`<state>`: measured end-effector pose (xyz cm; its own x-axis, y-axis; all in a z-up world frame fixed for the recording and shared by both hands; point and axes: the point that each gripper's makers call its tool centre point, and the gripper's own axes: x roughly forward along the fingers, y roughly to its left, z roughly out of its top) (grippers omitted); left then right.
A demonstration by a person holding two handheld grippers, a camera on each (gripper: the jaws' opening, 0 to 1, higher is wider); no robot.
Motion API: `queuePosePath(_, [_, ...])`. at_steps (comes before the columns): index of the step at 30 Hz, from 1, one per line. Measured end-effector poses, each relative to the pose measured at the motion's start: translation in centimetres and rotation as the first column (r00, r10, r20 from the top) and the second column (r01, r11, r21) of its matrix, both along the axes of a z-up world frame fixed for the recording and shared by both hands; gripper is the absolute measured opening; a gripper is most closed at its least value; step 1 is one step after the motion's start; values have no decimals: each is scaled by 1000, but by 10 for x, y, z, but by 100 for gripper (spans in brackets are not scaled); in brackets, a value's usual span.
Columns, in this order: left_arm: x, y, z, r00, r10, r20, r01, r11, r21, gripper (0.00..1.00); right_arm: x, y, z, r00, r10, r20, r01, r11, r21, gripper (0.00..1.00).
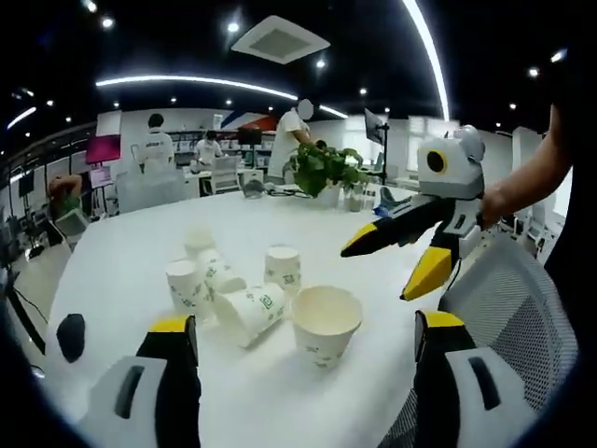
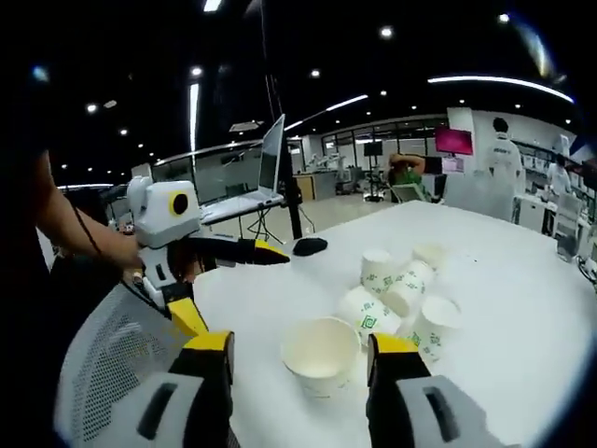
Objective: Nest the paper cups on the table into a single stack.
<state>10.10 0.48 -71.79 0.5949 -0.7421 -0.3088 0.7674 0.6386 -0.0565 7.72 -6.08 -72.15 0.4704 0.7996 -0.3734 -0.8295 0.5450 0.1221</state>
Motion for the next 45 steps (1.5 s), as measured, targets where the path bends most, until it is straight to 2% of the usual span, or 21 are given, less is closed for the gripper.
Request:
queuePosePath(6, [25,-3,13,999,-16,31,16,1000,1,93,-1,-20,-1,998,-54,26,55,998,-12,68])
queuePosePath(7, [34,-4,17,999,-21,49,21,1000,4,92,-2,-26,-2,997,-67,30,67,998,-14,69])
queuePosePath(10, [49,-6,24,997,-27,66,28,1000,-3,90,-3,-33,1,995,-90,32,89,996,21,73])
queuePosePath(16, [74,-8,27,996,-34,78,34,999,-5,90,-2,-45,1,991,-129,46,127,991,30,82])
queuePosePath(20, [95,-10,29,996,-36,80,36,999,-2,90,-2,-55,-8,988,-140,66,141,990,-14,89])
queuePosePath(22, [105,-11,28,996,-34,78,34,999,-1,89,-3,-61,-15,988,-143,62,146,988,-44,88])
queuePosePath(26, [129,-9,27,996,-33,81,33,999,6,87,-6,-69,-20,986,-157,54,160,986,-48,92])
queuePosePath(30, [154,-13,22,997,-25,66,25,1000,9,80,-6,-81,-23,980,-189,61,193,980,-57,94])
queuePosePath(34, [173,-19,22,998,-3,63,4,1000,-7,74,-3,-88,-18,971,-227,81,232,971,-60,95])
queuePosePath(38, [202,-23,16,998,23,55,-23,1000,-12,67,-2,-97,-14,958,-270,101,277,959,-67,93])
queuePosePath(41, [211,-32,9,998,33,48,-34,999,19,62,-4,-103,-10,951,-298,81,302,952,-45,92])
queuePosePath(45, [219,-46,-3,999,6,51,-9,998,67,58,-3,-108,-5,942,-325,85,327,945,-19,93])
